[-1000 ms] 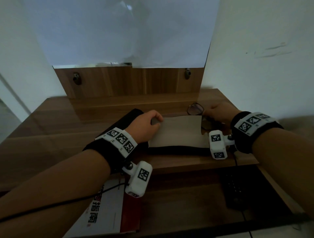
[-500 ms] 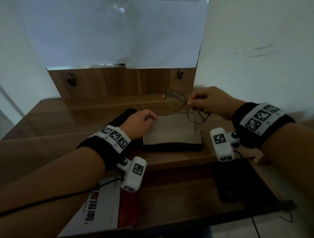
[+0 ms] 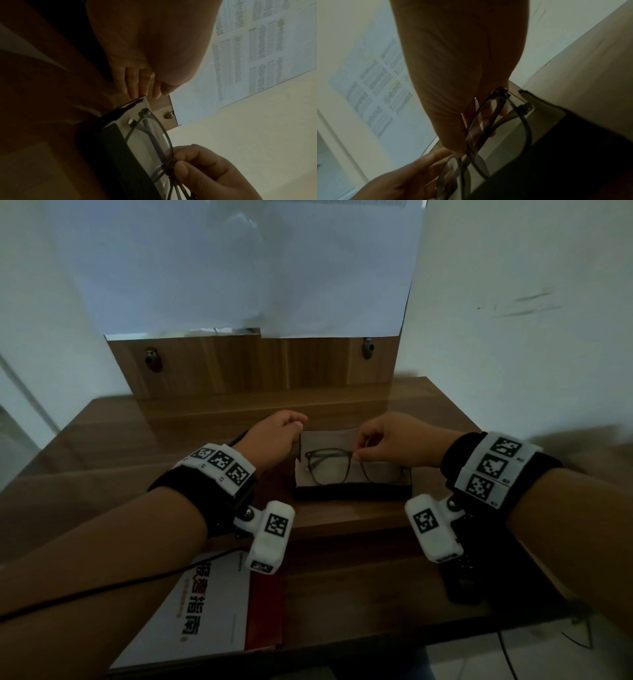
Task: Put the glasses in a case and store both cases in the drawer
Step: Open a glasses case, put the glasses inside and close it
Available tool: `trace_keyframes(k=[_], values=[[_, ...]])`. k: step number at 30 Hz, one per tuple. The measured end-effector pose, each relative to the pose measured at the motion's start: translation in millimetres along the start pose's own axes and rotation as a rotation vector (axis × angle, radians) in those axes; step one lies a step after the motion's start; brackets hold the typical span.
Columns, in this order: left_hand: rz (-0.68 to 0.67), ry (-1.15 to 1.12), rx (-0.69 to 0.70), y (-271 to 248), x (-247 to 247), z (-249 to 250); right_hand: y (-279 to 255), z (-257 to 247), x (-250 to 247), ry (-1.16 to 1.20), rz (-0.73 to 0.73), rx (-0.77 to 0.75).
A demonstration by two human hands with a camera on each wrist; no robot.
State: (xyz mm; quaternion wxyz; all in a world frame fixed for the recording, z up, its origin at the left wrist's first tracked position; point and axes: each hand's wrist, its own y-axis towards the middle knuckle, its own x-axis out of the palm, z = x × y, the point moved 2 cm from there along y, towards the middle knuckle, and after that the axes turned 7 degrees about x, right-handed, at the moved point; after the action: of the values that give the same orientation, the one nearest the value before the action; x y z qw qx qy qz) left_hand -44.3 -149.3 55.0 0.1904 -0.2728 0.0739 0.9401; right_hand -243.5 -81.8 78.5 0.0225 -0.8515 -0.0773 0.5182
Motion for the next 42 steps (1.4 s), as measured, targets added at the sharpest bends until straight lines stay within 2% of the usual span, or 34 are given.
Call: trace_keyframes(k=[5,13,15,19,21,26,32,42], values=[[-0.086,0.048,0.003,-4,6,3,-2,-1,11,-0.036,-0.047,0.028],[-0.073,0.154,0.077,-14,6,10,-12,-2,15,-0.076,-0.044,0.031],[-0.081,0.210,0.112,-19,6,13,-16,-5,11,-0.060,0.028,-0.011],[-0.122,0.267,0.161,-29,6,16,-26,-14,-2,0.016,0.275,-0.118],[-0.154,0.285,0.161,-34,7,17,-28,-15,-5,0.017,0.326,-0.126],[-0.152,0.299,0.181,-41,8,17,-28,-5,5,-0.086,0.150,0.009],[-0.194,0.310,0.192,-49,8,12,-36,-3,12,-0.058,-0.009,0.116],[-0.273,0.343,0.152,-63,10,6,-47,0,21,-0.031,-0.099,0.187]])
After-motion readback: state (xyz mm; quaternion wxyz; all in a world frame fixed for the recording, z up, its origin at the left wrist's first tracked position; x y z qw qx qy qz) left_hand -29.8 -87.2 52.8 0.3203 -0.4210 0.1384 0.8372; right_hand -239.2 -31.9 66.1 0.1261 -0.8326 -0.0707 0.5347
